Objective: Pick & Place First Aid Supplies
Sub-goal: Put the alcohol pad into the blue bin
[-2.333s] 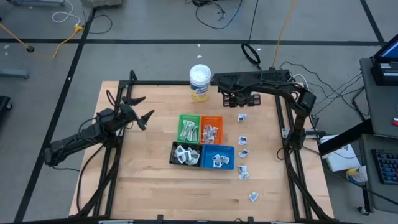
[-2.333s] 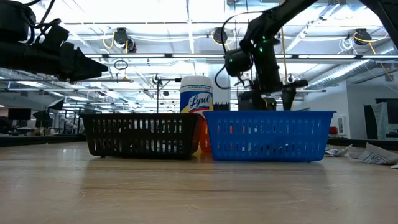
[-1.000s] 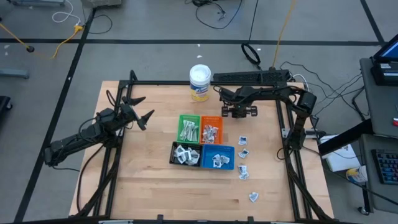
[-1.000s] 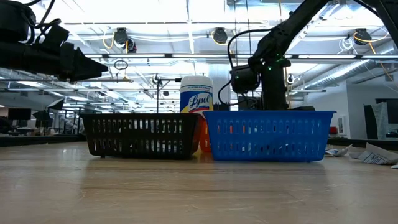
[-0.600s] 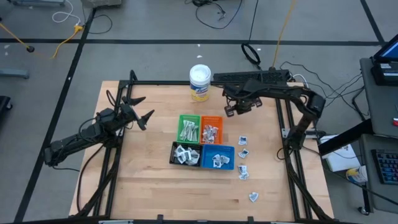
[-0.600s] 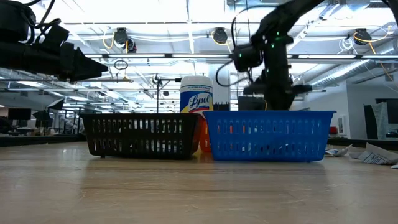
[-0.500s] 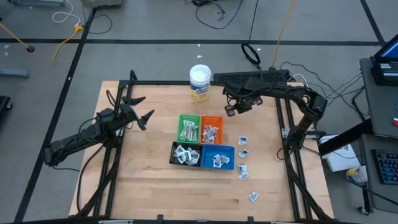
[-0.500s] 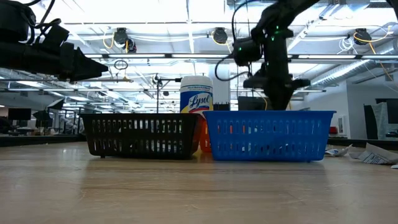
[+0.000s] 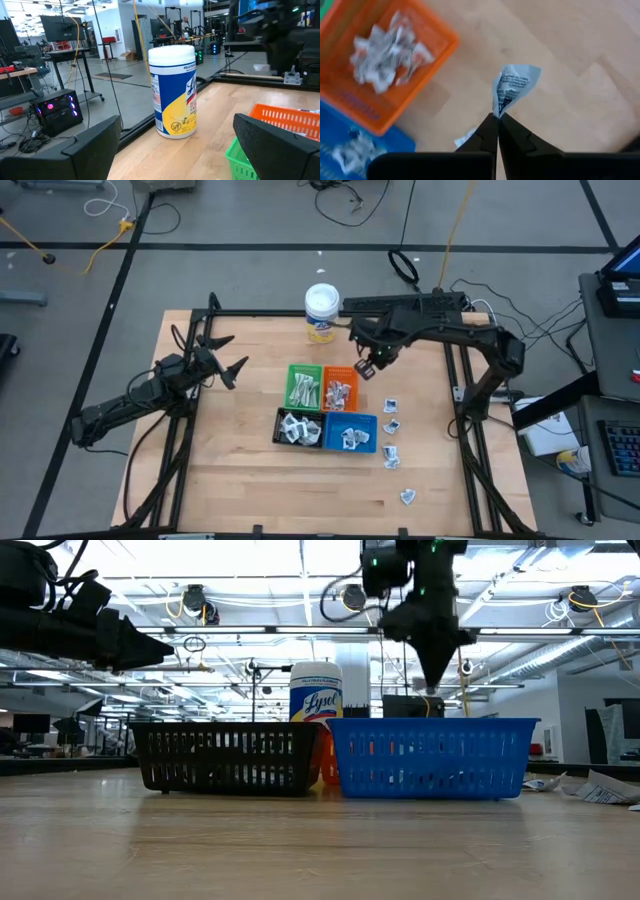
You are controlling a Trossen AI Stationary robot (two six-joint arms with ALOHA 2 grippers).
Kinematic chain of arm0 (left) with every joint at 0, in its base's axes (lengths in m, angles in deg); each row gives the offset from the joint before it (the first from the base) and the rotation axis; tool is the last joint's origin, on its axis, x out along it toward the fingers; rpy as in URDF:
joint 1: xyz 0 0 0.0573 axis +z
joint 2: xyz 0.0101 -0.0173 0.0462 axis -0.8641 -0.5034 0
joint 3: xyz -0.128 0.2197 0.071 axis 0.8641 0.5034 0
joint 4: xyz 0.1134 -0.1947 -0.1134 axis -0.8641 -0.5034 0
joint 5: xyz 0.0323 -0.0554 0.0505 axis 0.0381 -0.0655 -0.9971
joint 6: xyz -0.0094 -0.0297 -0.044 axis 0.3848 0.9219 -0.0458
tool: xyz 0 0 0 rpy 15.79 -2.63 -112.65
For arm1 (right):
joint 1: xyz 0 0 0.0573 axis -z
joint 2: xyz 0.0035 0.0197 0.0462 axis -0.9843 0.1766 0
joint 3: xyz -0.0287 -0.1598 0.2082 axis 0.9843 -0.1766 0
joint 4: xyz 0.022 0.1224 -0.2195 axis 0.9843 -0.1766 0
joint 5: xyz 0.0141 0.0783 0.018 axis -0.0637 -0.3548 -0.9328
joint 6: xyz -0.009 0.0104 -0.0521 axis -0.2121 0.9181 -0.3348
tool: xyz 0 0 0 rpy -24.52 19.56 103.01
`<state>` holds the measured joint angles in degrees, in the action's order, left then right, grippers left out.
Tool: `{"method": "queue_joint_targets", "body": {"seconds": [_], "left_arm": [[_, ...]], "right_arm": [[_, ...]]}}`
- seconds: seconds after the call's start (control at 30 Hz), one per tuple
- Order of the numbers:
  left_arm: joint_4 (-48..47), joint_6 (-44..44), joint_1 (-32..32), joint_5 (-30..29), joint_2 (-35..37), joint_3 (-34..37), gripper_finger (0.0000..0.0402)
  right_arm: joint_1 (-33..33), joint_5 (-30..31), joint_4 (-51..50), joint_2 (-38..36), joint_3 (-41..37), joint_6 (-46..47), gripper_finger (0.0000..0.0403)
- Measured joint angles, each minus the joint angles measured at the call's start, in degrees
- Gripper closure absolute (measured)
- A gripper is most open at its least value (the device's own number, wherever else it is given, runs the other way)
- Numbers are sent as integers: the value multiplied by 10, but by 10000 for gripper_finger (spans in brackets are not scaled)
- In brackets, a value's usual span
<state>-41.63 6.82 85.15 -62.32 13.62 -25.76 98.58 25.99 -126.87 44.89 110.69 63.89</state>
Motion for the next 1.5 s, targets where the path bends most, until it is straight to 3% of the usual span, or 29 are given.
{"method": "queue_joint_targets", "body": {"seconds": [0.43, 0.8, 1.13, 1.5], "left_arm": [[0, 0, 0, 0, 0, 0, 9], [0, 0, 0, 0, 0, 0, 9], [0, 0, 0, 0, 0, 0, 9], [0, 0, 0, 0, 0, 0, 9]], "right_arm": [[-172, 0, -60, 29, 95, 61, 403], [-290, -12, -2, 66, 107, 136, 403], [-332, -13, 94, 143, 89, 130, 403], [-330, -12, 130, 203, 88, 96, 394]]}}
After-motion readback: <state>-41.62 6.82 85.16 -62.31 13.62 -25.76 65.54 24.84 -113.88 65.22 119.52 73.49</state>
